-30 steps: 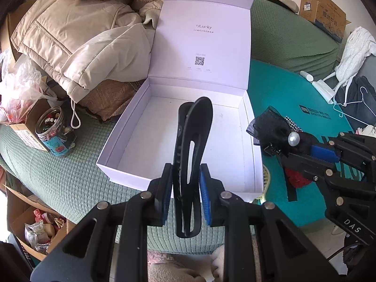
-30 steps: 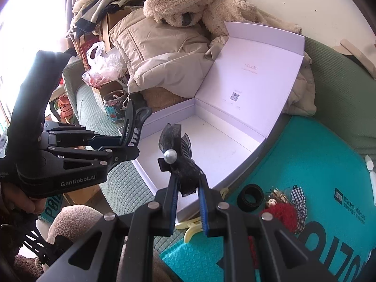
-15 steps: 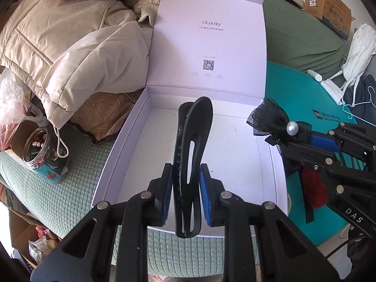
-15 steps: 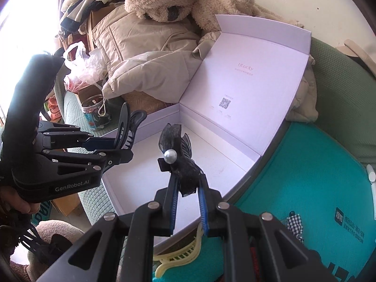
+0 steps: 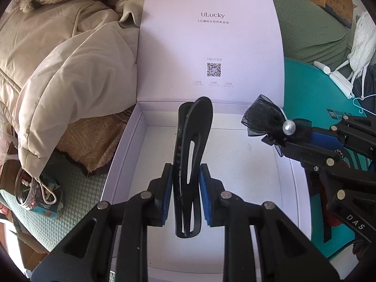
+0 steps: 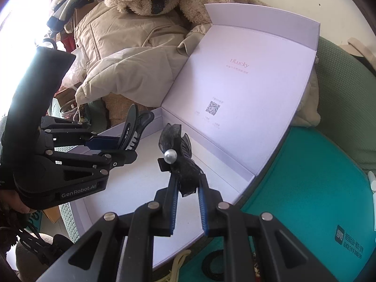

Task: Organize objects
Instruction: 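Carry both clips over the open white box with both tools, then open both tools to drop the clips into the white box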

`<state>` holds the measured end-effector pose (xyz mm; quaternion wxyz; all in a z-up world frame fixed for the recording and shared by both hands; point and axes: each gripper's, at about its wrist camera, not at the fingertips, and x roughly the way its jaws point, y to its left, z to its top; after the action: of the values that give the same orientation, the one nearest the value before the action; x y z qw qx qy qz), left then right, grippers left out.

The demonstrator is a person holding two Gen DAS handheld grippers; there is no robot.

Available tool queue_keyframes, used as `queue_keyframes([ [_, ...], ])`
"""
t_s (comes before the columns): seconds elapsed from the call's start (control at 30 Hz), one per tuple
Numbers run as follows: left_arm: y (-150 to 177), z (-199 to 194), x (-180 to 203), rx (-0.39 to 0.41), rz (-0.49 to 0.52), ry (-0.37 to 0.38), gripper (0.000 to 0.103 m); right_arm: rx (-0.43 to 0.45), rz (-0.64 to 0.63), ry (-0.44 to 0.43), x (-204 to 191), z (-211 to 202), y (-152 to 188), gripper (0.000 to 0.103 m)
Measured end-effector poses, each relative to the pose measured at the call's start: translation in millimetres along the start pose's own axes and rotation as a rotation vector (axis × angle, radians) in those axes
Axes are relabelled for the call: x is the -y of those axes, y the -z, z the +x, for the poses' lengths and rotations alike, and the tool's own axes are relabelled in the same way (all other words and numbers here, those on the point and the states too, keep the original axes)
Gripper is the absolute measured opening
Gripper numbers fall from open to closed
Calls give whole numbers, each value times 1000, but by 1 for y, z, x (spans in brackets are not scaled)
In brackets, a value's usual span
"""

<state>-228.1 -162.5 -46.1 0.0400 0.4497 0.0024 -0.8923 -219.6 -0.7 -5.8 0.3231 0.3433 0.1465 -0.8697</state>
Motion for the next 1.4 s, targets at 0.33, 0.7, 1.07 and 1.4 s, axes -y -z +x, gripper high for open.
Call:
queue_keyframes([
  [0.33, -20, 31, -9, -38, 23, -4, 21, -28, -15, -8, 7, 31, -12, 15],
  [0.7, -31, 59, -17, -84, 17, -29, 21, -77, -5, -9, 11, 49, -13, 15],
  [1.07, -37, 69, -23, -94, 6, -49, 48, -125, 9, 19, 17, 53, -10, 30],
  [1.4, -46, 60, -27, -69, -6, -55, 49, -116, 8, 39, 17, 39, -11, 30],
])
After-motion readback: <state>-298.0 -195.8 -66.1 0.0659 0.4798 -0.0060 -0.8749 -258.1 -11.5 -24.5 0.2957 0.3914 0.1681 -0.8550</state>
